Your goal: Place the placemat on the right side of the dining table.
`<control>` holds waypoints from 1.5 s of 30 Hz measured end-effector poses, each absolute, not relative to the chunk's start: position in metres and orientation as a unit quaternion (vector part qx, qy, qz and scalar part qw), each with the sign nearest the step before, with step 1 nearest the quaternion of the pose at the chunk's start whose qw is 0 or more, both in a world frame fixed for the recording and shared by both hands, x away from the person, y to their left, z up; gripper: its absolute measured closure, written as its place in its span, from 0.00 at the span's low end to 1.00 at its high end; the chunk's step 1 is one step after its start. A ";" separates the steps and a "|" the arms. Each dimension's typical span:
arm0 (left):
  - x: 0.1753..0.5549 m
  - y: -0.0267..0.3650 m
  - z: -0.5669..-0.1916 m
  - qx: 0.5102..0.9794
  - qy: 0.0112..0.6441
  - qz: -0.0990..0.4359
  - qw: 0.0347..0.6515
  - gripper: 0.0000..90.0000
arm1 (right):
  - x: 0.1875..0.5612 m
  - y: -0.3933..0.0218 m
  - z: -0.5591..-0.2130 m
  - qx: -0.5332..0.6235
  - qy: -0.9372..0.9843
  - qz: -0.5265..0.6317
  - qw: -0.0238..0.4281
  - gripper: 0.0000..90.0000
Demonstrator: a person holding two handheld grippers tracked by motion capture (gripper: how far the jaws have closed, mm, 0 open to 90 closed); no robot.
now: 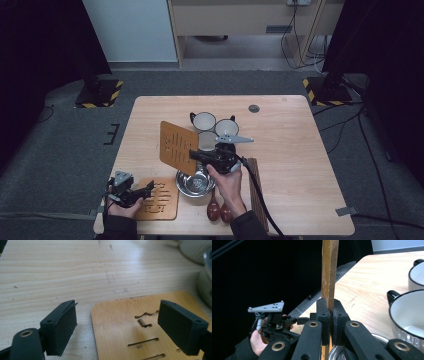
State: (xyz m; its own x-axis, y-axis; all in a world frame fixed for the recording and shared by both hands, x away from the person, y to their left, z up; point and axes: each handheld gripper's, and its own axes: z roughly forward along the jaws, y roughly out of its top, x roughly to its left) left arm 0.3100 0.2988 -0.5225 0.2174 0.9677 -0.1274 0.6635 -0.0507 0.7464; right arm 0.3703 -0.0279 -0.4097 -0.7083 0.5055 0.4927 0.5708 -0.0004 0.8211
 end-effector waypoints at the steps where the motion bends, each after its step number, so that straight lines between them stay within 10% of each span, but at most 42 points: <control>1: 0.311 0.298 -0.524 0.694 0.590 0.211 0.355 0.16 | 0.370 -0.029 -0.409 -0.381 -0.705 -0.597 0.026 0.97; 45: 0.316 0.293 -0.535 0.706 0.585 0.215 0.336 0.03 | 0.377 -0.114 -0.378 -0.423 -0.647 -0.634 -0.030 0.97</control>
State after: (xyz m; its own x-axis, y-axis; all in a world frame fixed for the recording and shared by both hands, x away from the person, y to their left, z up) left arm 0.3157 0.2935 -0.5351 0.2237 0.9705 -0.0901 0.6816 -0.0897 0.7263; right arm 0.3768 -0.1142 -0.3775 -0.6405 0.5851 0.4974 0.5091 -0.1614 0.8454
